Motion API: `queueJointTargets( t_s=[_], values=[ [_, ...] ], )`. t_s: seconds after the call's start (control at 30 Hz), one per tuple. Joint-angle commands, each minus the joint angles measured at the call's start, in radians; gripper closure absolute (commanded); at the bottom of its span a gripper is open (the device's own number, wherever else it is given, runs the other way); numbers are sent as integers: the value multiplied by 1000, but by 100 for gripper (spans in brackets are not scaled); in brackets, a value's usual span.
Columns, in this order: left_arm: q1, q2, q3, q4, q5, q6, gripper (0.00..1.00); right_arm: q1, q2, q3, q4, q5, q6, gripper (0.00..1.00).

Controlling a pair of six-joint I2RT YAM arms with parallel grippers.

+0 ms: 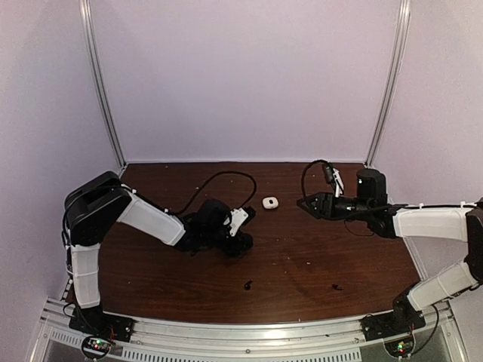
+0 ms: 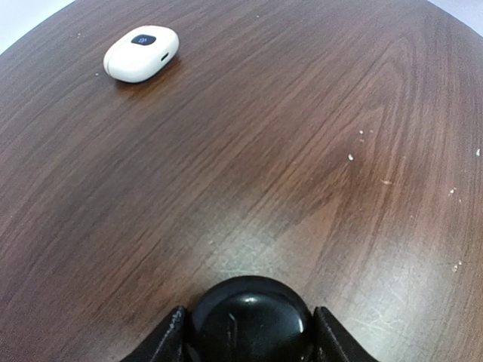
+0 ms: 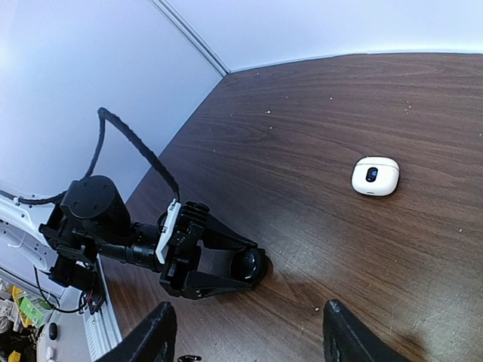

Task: Insert the wireless bluetooth earbuds into the charging case
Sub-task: Pick up the charging case from the center of the board, then pass from the left arm to the right

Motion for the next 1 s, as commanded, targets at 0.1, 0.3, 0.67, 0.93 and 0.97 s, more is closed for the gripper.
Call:
queueJointTargets(
  t_s=[0.1,0.3,0.67,0.93,0.97],
  values=[
    [-31,-106,-88,83,-23,100,50,-7,36,-36,63,-92,22,36],
    [-73,-246,-171,127,28,283,53,0,73,-40,85,-183,37,39],
    [-163,-397,-170,39,99,519,53,81,150,-26,142,-355,107,43],
    [-218,-397,-118,-32,40,572,53,169,187,21,156,-365,159,45],
    [-225,-398,-115,-33,37,578,53,181,194,25,161,-365,162,45]
  ],
)
